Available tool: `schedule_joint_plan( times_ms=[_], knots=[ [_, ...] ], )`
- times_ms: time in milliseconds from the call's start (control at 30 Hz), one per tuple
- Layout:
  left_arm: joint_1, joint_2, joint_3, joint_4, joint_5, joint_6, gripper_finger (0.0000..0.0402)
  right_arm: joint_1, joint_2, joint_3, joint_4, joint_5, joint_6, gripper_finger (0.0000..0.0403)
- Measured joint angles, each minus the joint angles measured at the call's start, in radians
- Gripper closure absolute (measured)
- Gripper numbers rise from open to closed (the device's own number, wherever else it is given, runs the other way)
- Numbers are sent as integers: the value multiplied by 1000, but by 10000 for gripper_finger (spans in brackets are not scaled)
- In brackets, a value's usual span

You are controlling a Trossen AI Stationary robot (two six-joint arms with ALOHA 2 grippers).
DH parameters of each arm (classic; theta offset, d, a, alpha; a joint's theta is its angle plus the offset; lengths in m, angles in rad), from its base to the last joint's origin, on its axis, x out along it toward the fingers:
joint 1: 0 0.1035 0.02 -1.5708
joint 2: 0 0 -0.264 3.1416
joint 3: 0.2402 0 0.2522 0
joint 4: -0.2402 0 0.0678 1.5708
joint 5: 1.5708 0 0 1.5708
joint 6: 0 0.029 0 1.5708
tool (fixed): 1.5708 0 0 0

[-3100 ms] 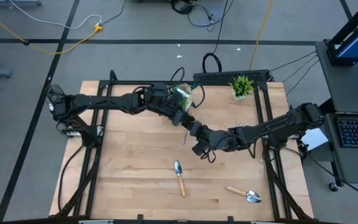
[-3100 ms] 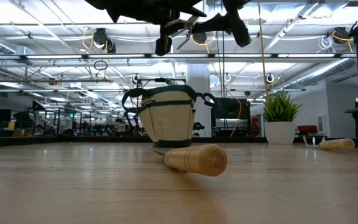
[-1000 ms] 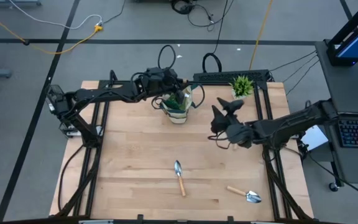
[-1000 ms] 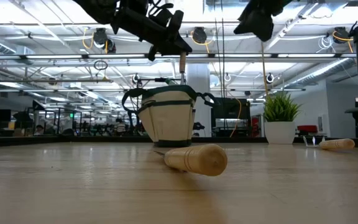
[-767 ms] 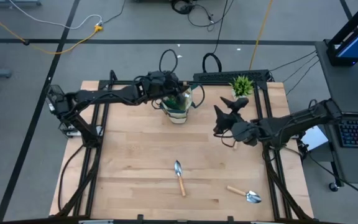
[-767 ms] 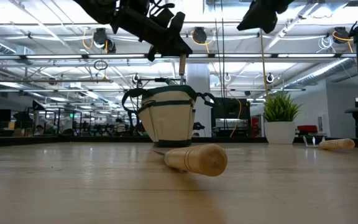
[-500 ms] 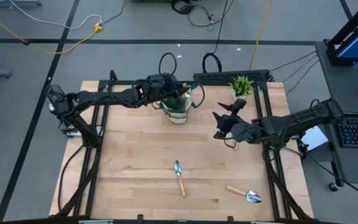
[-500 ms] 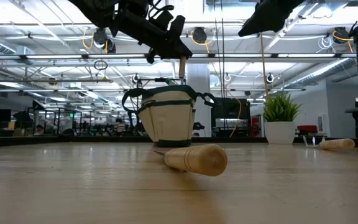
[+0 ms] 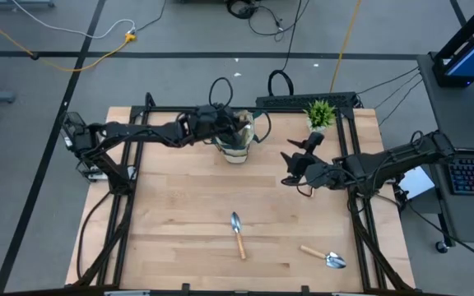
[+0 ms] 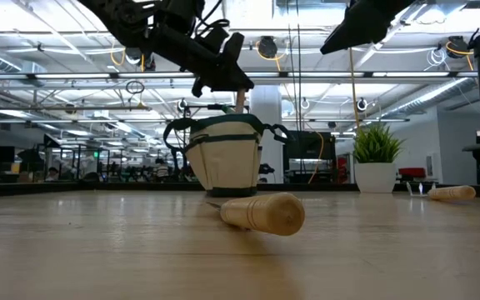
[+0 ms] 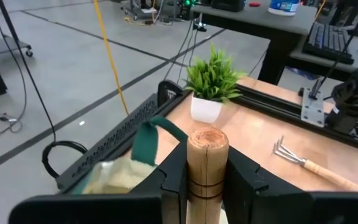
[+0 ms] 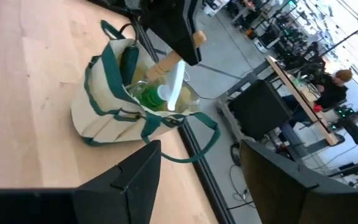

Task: Pick & Place Garden tools in Gardening bag
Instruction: Put the bottom brown hand rake into the gardening bag

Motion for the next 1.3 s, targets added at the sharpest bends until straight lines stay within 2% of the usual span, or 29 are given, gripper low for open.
schedule_joint_plan(
  times_ms=[167, 400, 633, 1100, 1300],
  knots=[
    [-2, 0, -37, 12, 10, -27, 339, 0, 0, 0, -1, -32, -1, 193],
    [-5, 0, -63, 15, 16, -31, 339, 0, 0, 0, 0, -24, 21, 193],
    [-7, 0, -70, 8, 69, -34, 339, 0, 0, 0, 3, -23, 28, 193],
    [-8, 0, -70, 88, 62, -43, 339, 0, 0, 0, 5, -23, 74, 193],
    [-4, 88, -70, 130, 79, -80, 339, 0, 0, 0, 5, -23, 73, 193]
  ],
)
